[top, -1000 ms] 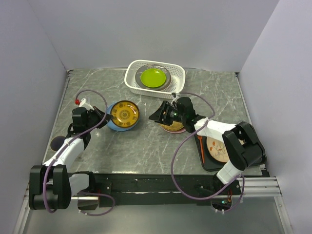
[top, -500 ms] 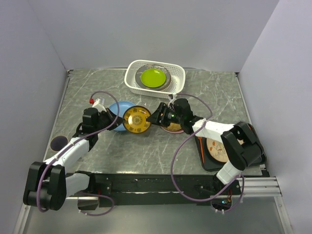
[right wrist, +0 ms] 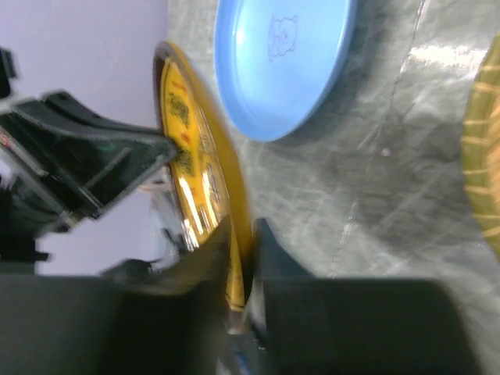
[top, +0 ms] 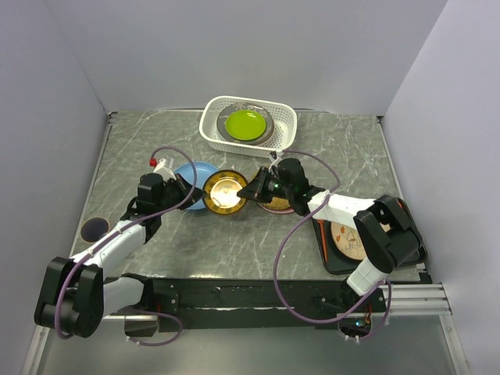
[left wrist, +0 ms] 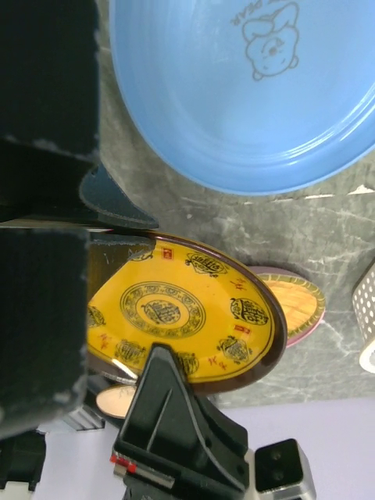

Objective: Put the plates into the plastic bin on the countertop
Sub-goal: Pick up the plate at the center of the board.

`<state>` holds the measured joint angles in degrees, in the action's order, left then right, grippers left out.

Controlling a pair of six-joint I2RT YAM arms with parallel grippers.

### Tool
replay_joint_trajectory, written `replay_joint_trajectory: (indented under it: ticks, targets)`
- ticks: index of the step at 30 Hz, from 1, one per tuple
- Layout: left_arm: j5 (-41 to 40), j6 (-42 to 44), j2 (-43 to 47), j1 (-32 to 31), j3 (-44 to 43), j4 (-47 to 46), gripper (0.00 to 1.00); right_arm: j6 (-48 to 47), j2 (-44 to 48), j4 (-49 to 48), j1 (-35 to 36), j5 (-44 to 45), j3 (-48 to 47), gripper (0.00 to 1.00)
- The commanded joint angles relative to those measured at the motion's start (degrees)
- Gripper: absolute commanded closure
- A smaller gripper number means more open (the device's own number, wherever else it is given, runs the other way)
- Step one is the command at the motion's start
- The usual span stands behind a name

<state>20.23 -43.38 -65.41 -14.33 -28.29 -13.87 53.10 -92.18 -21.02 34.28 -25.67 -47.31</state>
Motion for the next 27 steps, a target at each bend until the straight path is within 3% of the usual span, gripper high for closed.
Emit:
replay_joint_trajectory:
  ticks: [1,9,10,11,12,14,27]
  targets:
    - [-1.2,-0.3,1.6,-0.4,-1.7,-1.2,0.99,1.6,-0.2,-4.6,0.5,-0.1,-0.1,1.00]
    - [-2.4,0.7,2.4,-0.4,-2.2,0.8,0.98,1.7,-1.0,-5.0,1.0,-0.3,-0.3,1.00]
    - [-2.4,0.7,2.3,-0.4,-2.2,0.7,0.88,1.6,-1.0,-4.9,1.0,-0.3,-0.3,1.00]
    - [-2.6,0.8,2.2,-0.4,-2.2,0.7,0.39,1.6,-0.7,-4.8,0.9,-0.2,-0.2,1.00]
    - [-2.9,0.7,2.1,-0.4,-2.3,1.2,0.21,1.5,-0.6,-4.7,0.9,-0.1,-0.1,1.00]
    - [-4.0,1.1,2.0,-0.4,-2.4,1.6,0.01,1.1,-0.2,-4.1,1.0,0.2,-0.2,1.00]
    - [-5.1,1.5,4.6,-0.4,-2.1,3.1,0.01,0.2,0.7,-2.5,0.9,1.1,0.1,1.00]
